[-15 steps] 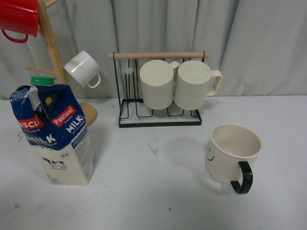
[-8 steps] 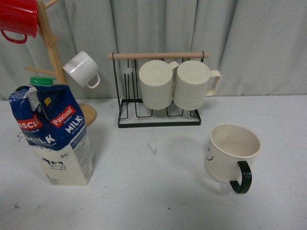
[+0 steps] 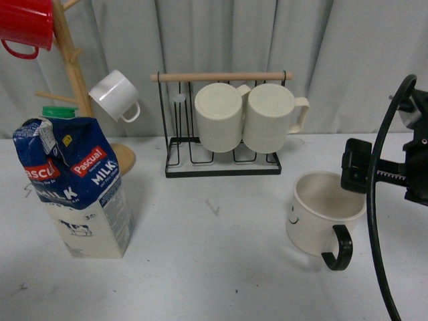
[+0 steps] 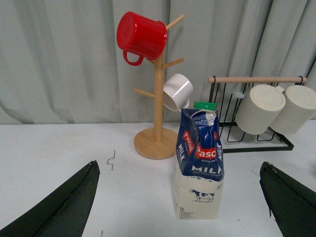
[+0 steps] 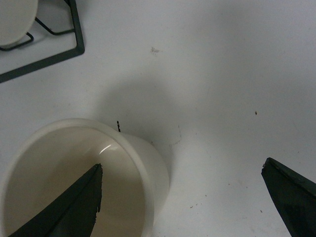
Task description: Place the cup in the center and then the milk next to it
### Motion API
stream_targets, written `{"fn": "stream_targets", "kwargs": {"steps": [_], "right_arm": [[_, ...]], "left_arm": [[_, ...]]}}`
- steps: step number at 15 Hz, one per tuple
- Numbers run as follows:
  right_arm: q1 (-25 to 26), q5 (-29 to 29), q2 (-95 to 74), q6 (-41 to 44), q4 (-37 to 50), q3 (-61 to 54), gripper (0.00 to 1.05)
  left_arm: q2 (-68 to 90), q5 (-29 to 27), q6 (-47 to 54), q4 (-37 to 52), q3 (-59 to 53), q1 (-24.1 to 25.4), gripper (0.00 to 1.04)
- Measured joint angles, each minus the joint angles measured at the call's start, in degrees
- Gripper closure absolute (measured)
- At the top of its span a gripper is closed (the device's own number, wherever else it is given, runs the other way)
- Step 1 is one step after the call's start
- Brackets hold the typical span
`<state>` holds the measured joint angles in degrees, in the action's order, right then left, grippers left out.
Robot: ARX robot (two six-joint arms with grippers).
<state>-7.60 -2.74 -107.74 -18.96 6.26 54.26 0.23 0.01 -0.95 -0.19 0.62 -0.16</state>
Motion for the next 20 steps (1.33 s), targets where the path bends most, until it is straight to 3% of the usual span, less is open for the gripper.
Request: {"fn": "stream_targets", "kwargs": {"steps": [6, 12, 13, 14, 16, 20], "right_arm": [[-1.77, 1.03, -4.85, -2.27, -3.72, 2.8, 0.09], [-1.79, 1.01, -5.07, -2.51, -3.8, 2.91, 0.57], [-2.27, 1.11, -4.57, -2.93, -4.48, 2.91, 0.88], [-5.07, 1.46, -0.96, -4.63, -8.24, 4.17, 1.02], [-14.03, -1.7, -3.32, -8.33, -16.26, 15.45, 1.02], [-15.78, -4.39, -11.96, -9.07, -21.51, 24.28, 1.02]], "left_arm": [[0.0, -0.02, 0.0, 0.0, 0.0, 0.0, 0.07], [0.0, -0.02, 0.02, 0.0, 0.0, 0.0, 0.07], [0.0, -0.02, 0.0, -0.02, 0.0, 0.0, 0.07], [0.0, 0.0, 0.0, -0.02, 0.0, 0.0, 0.07], [0.0, -0.02, 0.0, 0.0, 0.0, 0.0, 0.07], [0.0, 0.0, 0.02, 0.0, 0.0, 0.0, 0.07]]}}
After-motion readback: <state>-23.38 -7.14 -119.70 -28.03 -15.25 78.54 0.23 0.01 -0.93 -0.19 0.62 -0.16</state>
